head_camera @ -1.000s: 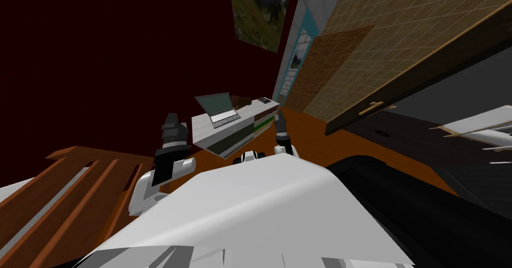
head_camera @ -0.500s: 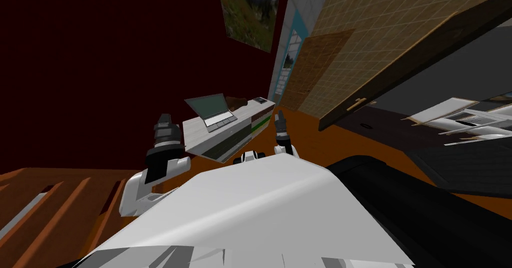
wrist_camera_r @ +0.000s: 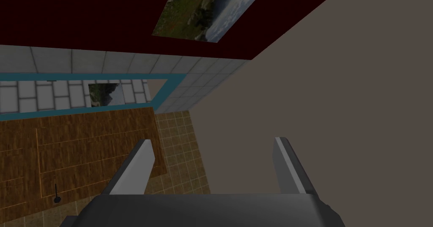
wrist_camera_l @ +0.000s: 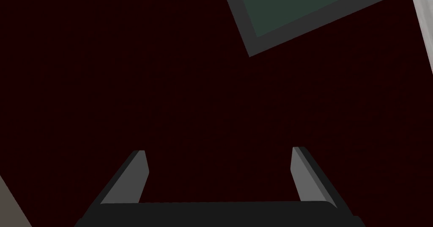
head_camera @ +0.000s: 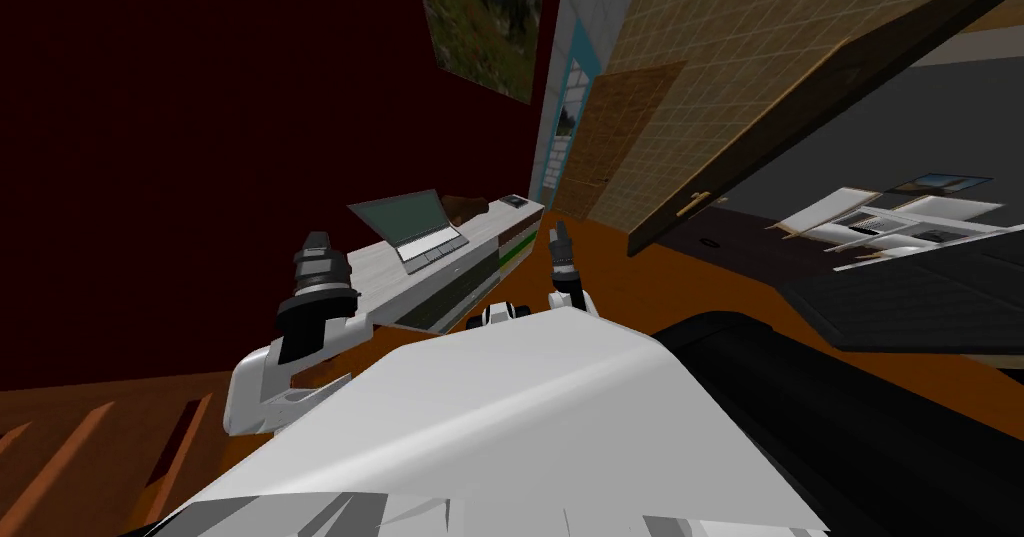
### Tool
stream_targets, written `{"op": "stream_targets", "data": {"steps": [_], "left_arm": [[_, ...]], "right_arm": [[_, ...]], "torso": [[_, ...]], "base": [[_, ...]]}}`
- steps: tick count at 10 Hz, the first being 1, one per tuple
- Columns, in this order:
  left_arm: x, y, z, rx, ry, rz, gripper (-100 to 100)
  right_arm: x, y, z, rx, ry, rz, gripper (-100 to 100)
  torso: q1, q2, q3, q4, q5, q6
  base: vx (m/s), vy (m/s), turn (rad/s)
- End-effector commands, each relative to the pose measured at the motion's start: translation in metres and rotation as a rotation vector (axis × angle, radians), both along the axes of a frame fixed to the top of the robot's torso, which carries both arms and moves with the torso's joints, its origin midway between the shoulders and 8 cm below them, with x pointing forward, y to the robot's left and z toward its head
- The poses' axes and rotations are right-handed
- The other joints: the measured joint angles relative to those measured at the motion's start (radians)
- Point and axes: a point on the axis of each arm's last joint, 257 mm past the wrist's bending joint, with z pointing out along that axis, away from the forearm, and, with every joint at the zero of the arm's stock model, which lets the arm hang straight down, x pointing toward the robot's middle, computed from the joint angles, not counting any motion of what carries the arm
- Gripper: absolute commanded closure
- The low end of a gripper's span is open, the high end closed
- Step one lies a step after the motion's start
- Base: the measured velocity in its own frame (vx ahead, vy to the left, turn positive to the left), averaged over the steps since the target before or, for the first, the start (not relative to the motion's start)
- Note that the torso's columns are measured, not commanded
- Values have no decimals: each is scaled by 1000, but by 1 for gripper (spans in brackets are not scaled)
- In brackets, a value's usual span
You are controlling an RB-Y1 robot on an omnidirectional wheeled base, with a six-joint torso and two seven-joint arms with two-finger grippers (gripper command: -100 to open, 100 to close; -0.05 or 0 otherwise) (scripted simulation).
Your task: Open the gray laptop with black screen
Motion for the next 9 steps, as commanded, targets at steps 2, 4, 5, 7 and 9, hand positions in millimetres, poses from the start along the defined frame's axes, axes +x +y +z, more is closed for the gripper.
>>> {"op": "stream_targets", "data": {"steps": [2,4,5,7,9], "left_arm": [[-4,36,-8,-2,60,95,-100],[-10,64,-13,-8,105,170,-100],[-13,77,-14,-7,119,203,-100],[-17,91,-19,-17,148,244,-100],[-26,116,-23,-28,185,314,-100]], "right_arm": [[0,0,0,0,0,0,0],[0,0,0,0,0,0,0],[0,0,0,0,0,0,0],[0,0,0,0,0,0,0],[0,0,0,0,0,0,0]], "torso": [[1,-1,0,0,0,0],[-1,1,1,0,0,0],[0,0,0,0,0,0],[1,1,0,0,0,-1],[0,0,0,0,0,0]], "base": [[55,32,-187],[44,17,-195],[57,30,-238],[42,28,-104],[61,36,-244]]}}
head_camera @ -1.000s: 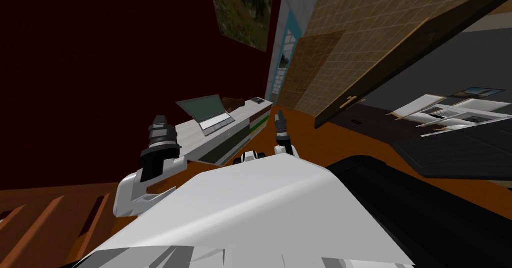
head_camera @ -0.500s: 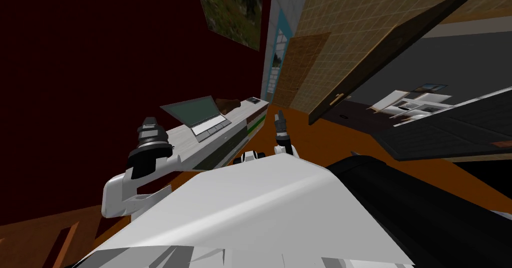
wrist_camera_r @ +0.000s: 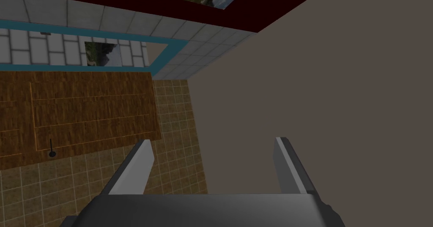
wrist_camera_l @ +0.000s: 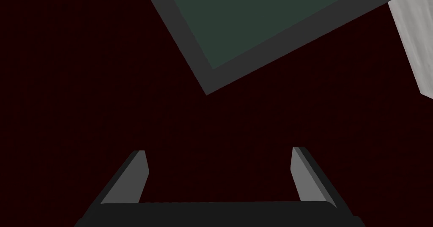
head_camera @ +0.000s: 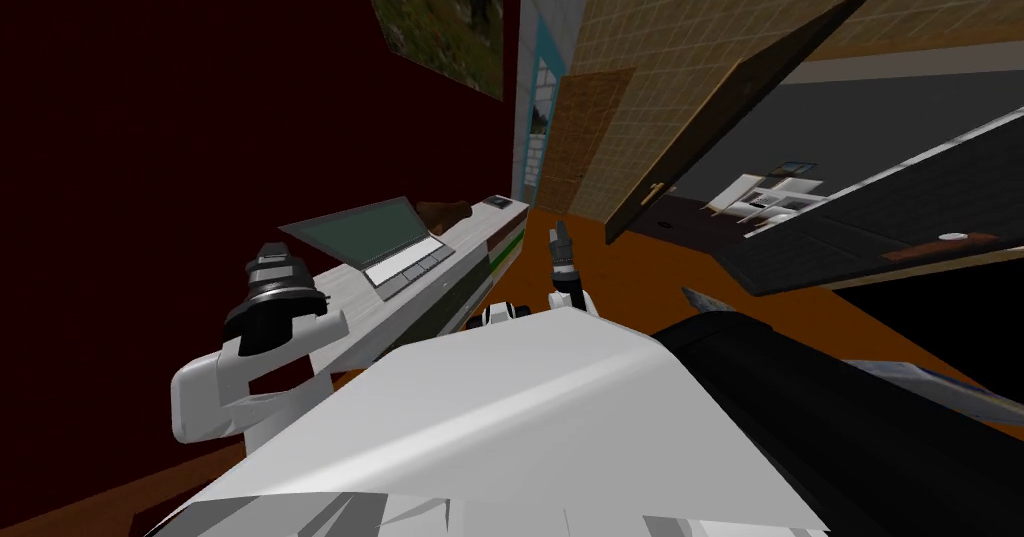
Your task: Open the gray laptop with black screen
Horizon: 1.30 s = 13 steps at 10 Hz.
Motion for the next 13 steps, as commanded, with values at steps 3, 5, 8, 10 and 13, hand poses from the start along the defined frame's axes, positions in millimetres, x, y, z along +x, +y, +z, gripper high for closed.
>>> {"op": "stream_targets", "data": {"steps": [3,5,8,10,13], "left_arm": [[-23,54,-9,-28,79,155,-100],[-33,72,-9,-37,103,210,-100],[-46,94,-5,-43,127,274,-100],[-55,108,2,-38,140,317,-100],[-54,107,7,-40,136,312,-100]], "right_arm": [[0,0,0,0,0,0,0],[0,0,0,0,0,0,0],[0,0,0,0,0,0,0],[0,0,0,0,0,0,0],[0,0,0,0,0,0,0]], "torso": [[0,1,0,0,0,0],[0,1,1,0,0,0],[0,1,1,0,0,0],[0,1,0,0,0,0],[1,1,1,0,0,0]], "base": [[53,38,-183],[43,34,-149],[34,30,-143],[29,26,-138],[-2,14,-30]]}}
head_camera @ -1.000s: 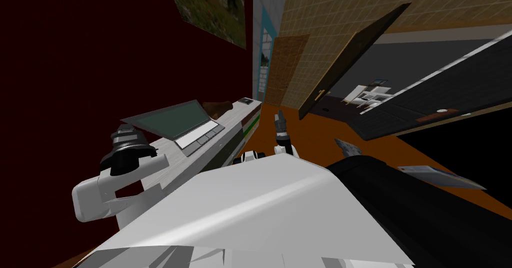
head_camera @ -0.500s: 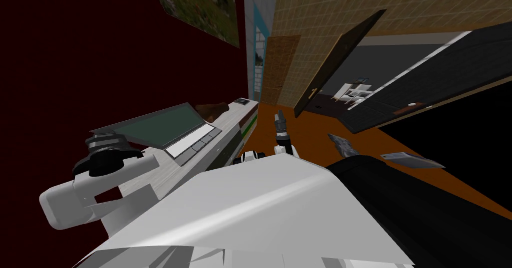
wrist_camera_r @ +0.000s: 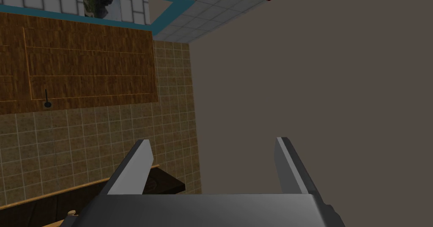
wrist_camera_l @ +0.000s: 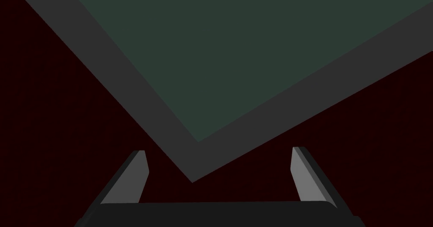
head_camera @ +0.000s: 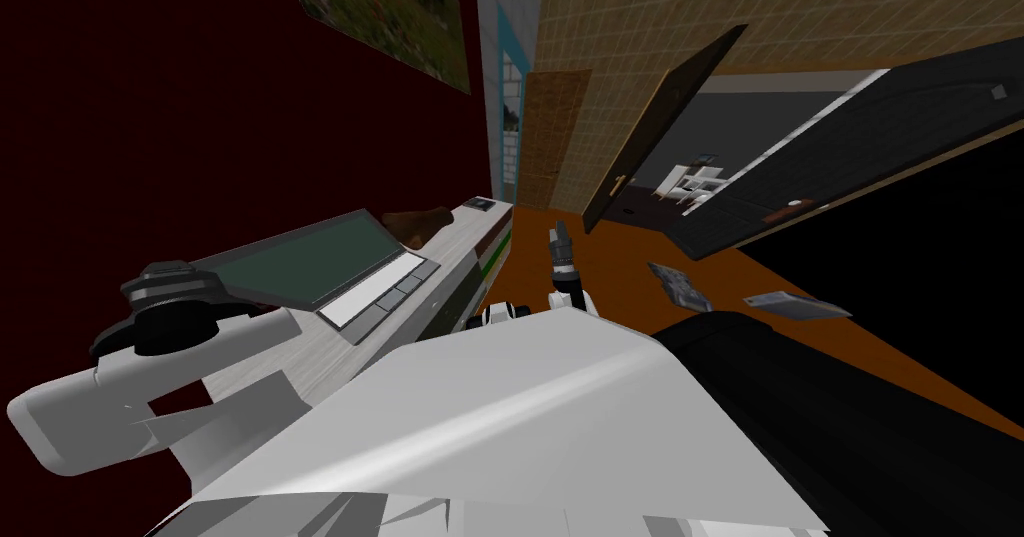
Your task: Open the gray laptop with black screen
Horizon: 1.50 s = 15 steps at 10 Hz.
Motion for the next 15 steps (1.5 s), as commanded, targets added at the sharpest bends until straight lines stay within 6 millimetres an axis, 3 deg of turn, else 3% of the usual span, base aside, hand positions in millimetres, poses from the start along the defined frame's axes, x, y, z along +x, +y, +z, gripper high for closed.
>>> {"op": "stream_targets", "data": {"steps": [1,3,4,6,8,9,11,12,15], "left_arm": [[0,1,2,-1,1,3,-100],[0,1,2,-1,1,3,-100],[0,1,2,-1,1,3,100],[-1,6,-5,5,-11,11,100],[4,2,5,37,-34,-11,100],[1,8,-7,28,-34,3,100],[7,2,6,69,-64,-27,100],[4,8,-10,53,-58,-10,100],[11,1,5,102,-92,-46,100]], "right_arm": [[0,0,0,0,0,0,0],[0,0,0,0,0,0,0],[0,0,0,0,0,0,0],[0,0,0,0,0,0,0],[0,0,0,0,0,0,0],[0,0,0,0,0,0,0],[0,0,0,0,0,0,0],[0,0,0,0,0,0,0],[0,0,0,0,0,0,0]], "torso": [[0,0,0,0,0,0],[-1,-1,-1,0,0,0],[-1,-1,-1,0,0,0],[0,-1,0,0,1,0],[3,-1,0,-1,3,-3],[3,0,0,0,1,0],[-1,-1,-1,0,0,0],[0,0,0,0,0,0],[0,-1,0,0,0,0]], "base": [[-4,2,-10],[-3,-3,-2],[-1,13,-17],[15,-21,57],[27,-36,83],[40,-35,153],[24,-28,48],[27,-38,170],[18,-23,28]]}}
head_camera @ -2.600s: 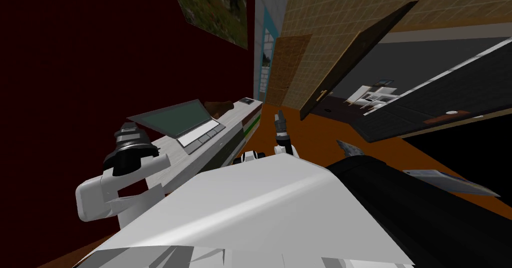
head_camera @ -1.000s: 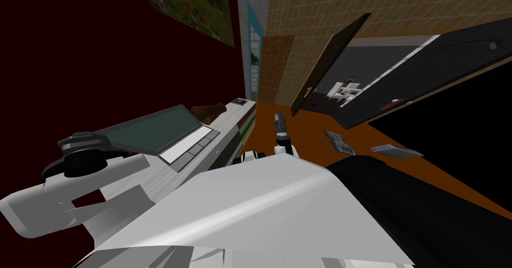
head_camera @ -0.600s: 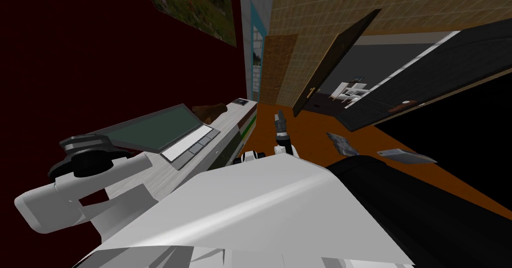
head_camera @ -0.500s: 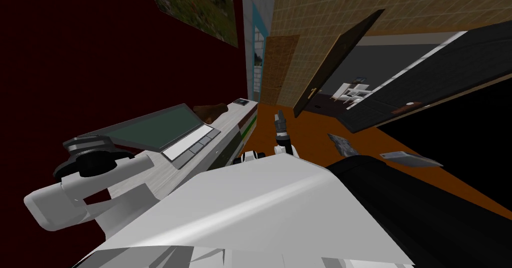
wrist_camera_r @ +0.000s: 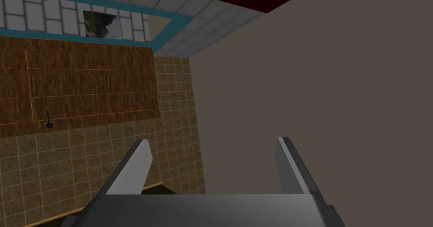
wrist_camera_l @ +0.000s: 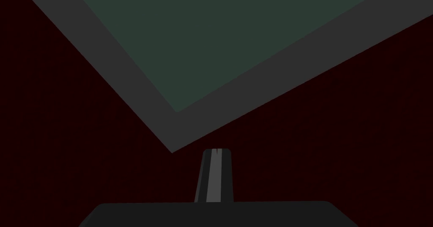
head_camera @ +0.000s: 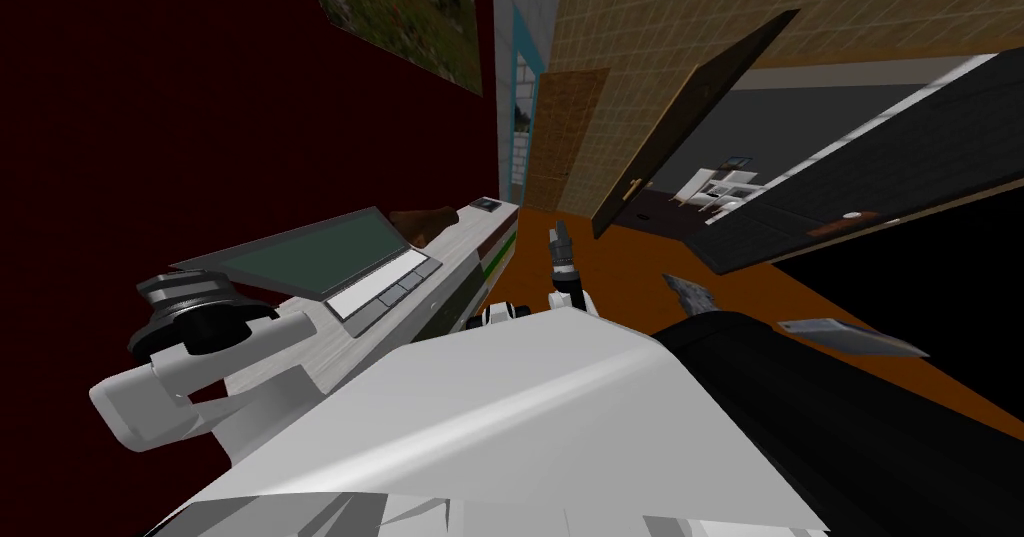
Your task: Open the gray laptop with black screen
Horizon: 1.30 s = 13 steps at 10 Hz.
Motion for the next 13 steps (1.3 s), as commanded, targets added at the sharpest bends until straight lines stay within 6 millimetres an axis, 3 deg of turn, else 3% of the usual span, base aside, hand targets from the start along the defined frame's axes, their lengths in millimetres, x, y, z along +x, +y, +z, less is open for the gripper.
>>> {"op": "stream_targets", "data": {"steps": [1,3,4,7,8,10,11,13], "left_arm": [[1,0,-6,17,-16,-10,100],[6,-6,7,58,-44,-40,100],[5,-3,-10,42,-36,-28,100],[10,-11,5,90,-69,-65,100],[10,-9,-10,80,-65,-61,100],[14,-16,2,120,-91,-91,100],[14,-14,-16,101,-81,-83,100],[18,-21,-5,139,-106,-113,100]], "right_arm": [[0,0,0,0,0,0,0],[0,0,0,0,0,0,0],[0,0,0,0,0,0,0],[0,0,0,0,0,0,0],[0,0,0,0,0,0,0],[0,0,0,0,0,0,0],[0,0,0,0,0,0,0],[0,0,0,0,0,0,0]], "torso": [[1,1,0,0,0,-1],[-2,-1,0,0,0,0],[-1,0,0,0,0,0],[0,0,0,0,0,0],[1,1,1,0,0,-1],[-2,-1,0,0,0,0],[-1,0,0,0,0,0],[-1,0,0,0,0,0]], "base": [[22,-31,171],[25,-38,61],[31,-36,163],[17,-23,26],[24,-32,187],[22,-34,50],[25,-32,168],[23,-34,47]]}}
